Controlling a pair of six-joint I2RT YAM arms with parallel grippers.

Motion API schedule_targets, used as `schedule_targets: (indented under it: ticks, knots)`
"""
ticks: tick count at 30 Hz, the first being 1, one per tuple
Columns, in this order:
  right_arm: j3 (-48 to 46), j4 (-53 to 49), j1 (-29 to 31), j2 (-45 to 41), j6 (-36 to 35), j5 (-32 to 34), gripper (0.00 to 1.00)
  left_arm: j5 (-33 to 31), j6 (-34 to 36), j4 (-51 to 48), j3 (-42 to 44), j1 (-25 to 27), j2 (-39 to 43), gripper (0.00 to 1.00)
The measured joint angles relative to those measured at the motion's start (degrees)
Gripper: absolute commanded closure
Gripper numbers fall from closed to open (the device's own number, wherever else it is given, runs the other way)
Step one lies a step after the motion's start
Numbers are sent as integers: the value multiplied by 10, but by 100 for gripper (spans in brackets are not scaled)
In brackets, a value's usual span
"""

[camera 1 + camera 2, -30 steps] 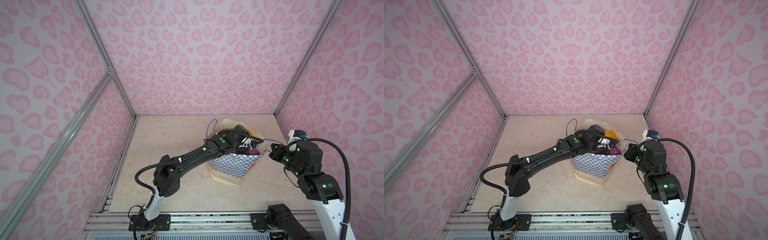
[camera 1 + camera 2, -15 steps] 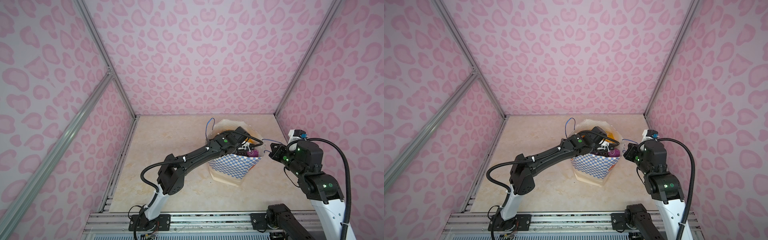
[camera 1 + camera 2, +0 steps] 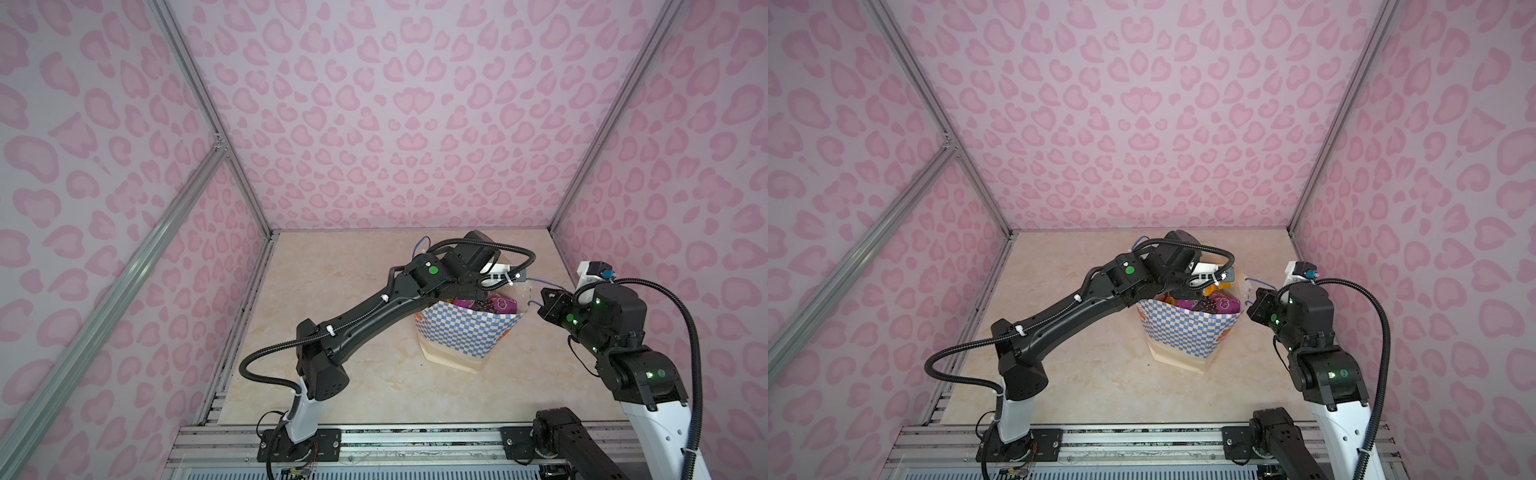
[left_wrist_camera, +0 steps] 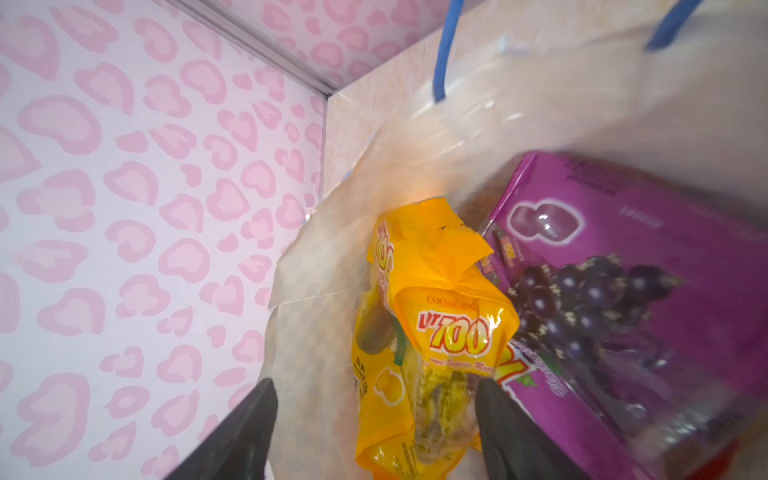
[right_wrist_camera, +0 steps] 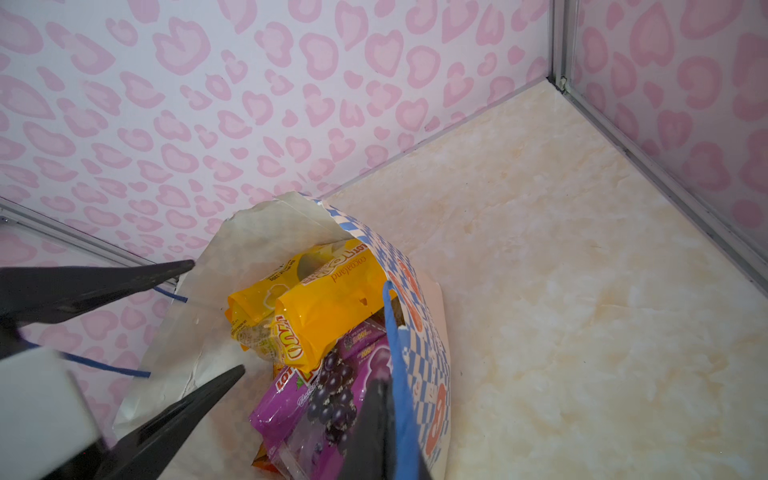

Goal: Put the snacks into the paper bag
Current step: 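Lower the yellow pack into the bag with the left gripper, then open the left gripper to release the yellow pack into the bag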

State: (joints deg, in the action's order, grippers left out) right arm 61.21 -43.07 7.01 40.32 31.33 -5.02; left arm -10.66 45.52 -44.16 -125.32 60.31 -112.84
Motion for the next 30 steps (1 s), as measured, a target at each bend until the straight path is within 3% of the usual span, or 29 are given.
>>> schedule_targets:
  ticks: [6, 13, 17, 22, 30]
  knots:
    - [-7, 1, 0, -3, 0, 0, 97, 66, -100, 24, 32, -9, 73, 28]
    - [-9, 7, 0, -3, 6, 0, 97, -2, -233, 55, -33, -12, -4, 29]
    - [-10, 8, 0, -3, 6, 0, 97, -53, -271, 50, -77, -15, -61, 49]
    - [-10, 7, 0, -10, 6, 0, 97, -69, -316, 50, -87, -27, -88, 76]
    - [-16, 5, 0, -12, 6, 3, 97, -37, -372, 47, -68, -35, -113, 84]
